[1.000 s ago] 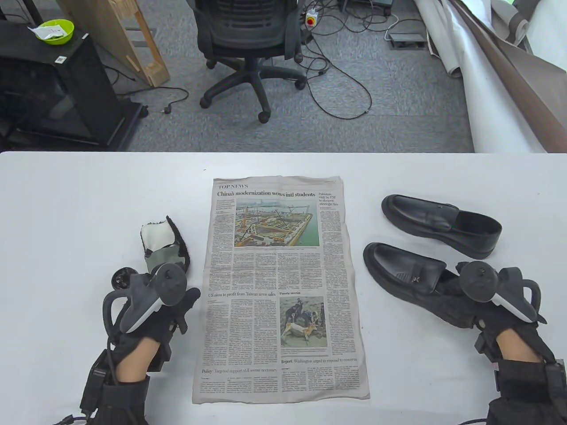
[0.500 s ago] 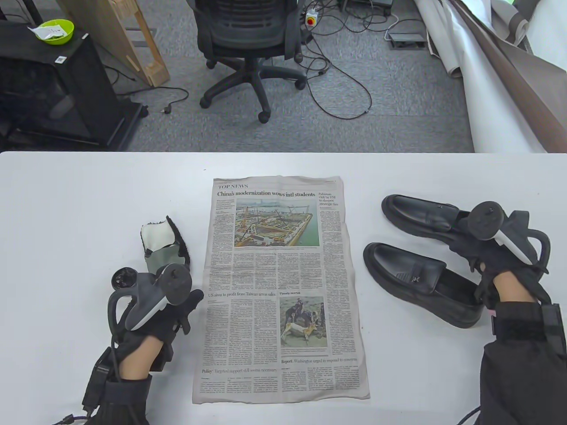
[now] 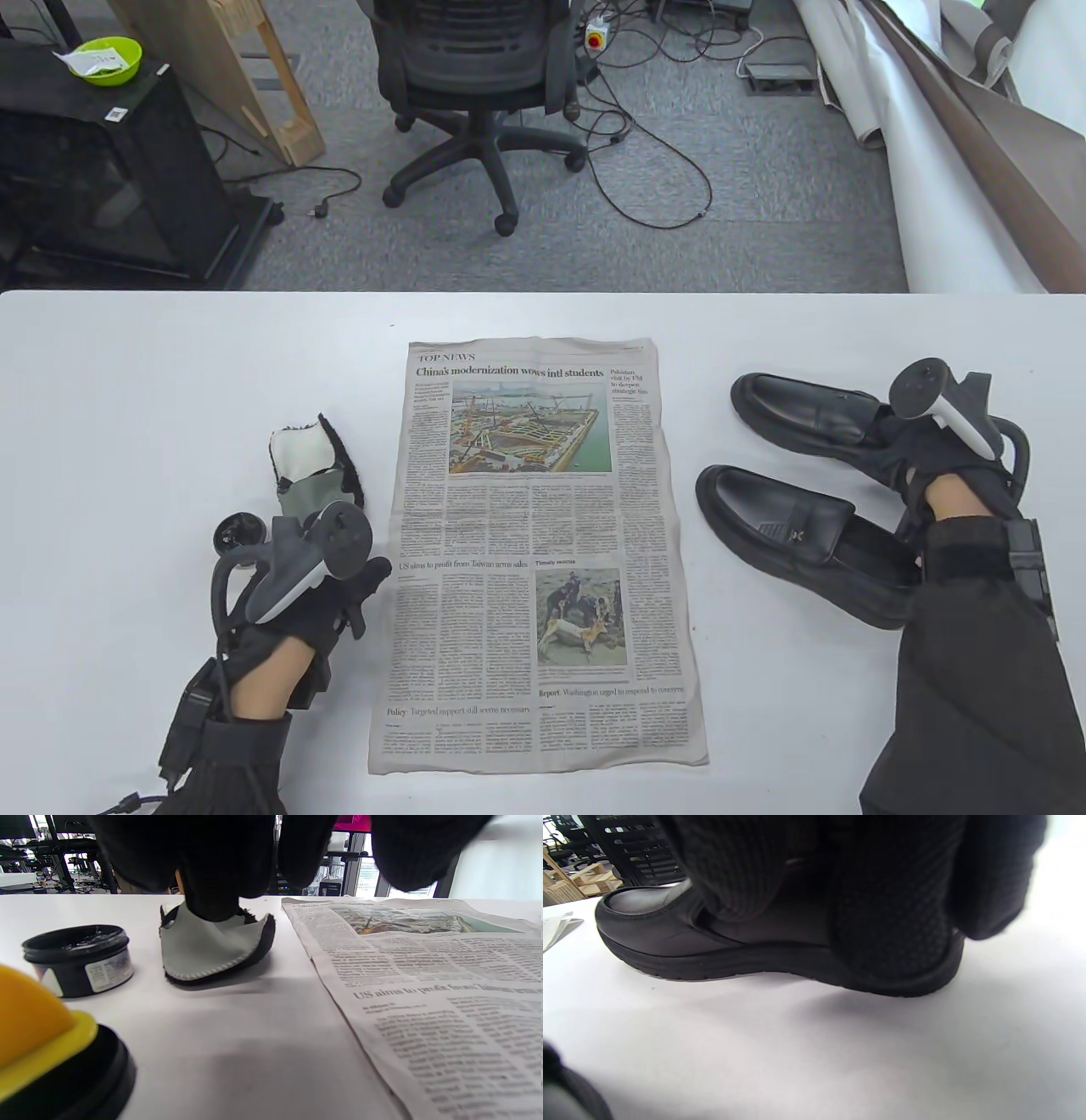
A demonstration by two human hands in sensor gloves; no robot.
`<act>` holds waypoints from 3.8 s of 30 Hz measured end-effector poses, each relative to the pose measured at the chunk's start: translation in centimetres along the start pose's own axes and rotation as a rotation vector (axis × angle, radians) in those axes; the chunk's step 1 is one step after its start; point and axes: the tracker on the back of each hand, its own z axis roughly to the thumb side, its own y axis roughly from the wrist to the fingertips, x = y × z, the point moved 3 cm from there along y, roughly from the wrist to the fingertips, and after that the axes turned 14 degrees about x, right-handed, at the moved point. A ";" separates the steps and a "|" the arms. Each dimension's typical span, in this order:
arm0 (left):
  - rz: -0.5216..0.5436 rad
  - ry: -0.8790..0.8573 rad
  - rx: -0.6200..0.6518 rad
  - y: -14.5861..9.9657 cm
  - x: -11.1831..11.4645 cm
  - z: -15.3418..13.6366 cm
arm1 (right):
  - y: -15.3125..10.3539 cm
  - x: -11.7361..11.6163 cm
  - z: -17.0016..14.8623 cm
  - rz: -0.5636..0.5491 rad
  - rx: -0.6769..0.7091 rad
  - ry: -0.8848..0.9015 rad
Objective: Dip and apply built-in sponge shoe polish on shoes
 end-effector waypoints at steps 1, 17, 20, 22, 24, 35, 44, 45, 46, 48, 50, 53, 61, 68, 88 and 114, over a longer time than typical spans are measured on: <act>-0.003 -0.001 -0.001 0.0 0.1 0.0 | 0.2 0.0 -0.1 0.006 -0.002 0.006; -0.071 0.022 -0.006 0.3 1.1 0.1 | -0.8 2.7 1.8 -0.207 0.030 -0.136; -0.047 0.019 -0.002 0.1 0.6 0.2 | -2.7 4.6 3.8 -0.273 0.097 -0.119; -0.028 0.018 -0.002 -0.1 0.3 0.2 | -4.2 5.6 5.5 -0.314 0.156 -0.095; -0.014 0.019 -0.003 -0.3 0.1 0.2 | -5.9 6.6 7.4 -0.362 0.220 -0.084; 0.092 0.039 -0.031 -1.4 -1.5 -0.1 | -16.1 3.2 19.7 -0.500 0.683 -0.082; 0.215 0.015 -0.104 -2.4 -2.6 -2.0 | -18.7 -4.8 24.6 -0.462 0.851 -0.105; 0.221 0.015 -0.106 -2.4 -2.7 -2.1 | -18.8 -5.5 25.0 -0.450 0.864 -0.102; 0.222 0.015 -0.107 -2.4 -2.7 -2.1 | -19.0 -6.1 25.4 -0.439 0.880 -0.095; 0.213 0.024 -0.113 -2.4 -2.6 -2.1 | -19.2 -7.3 26.4 -0.405 0.903 -0.103; 0.204 0.028 -0.122 -2.3 -2.4 -2.3 | -19.8 -8.3 27.5 -0.408 0.925 -0.148; 0.192 0.025 -0.127 -2.1 -2.2 -2.6 | -20.5 -9.1 28.2 -0.432 0.928 -0.195; 0.167 0.029 -0.135 -1.7 -1.8 -3.1 | -21.0 -10.3 29.1 -0.411 0.939 -0.182; 0.155 0.021 -0.137 -1.8 -1.7 -3.1 | -20.6 -11.0 29.2 -0.352 0.908 -0.132; -0.009 0.065 -0.257 3.5 -2.1 -4.9 | -17.5 -11.6 26.8 -0.092 0.689 0.173; -0.111 0.115 -0.335 11.2 -0.4 -5.0 | -17.3 -11.8 26.6 -0.139 0.771 0.201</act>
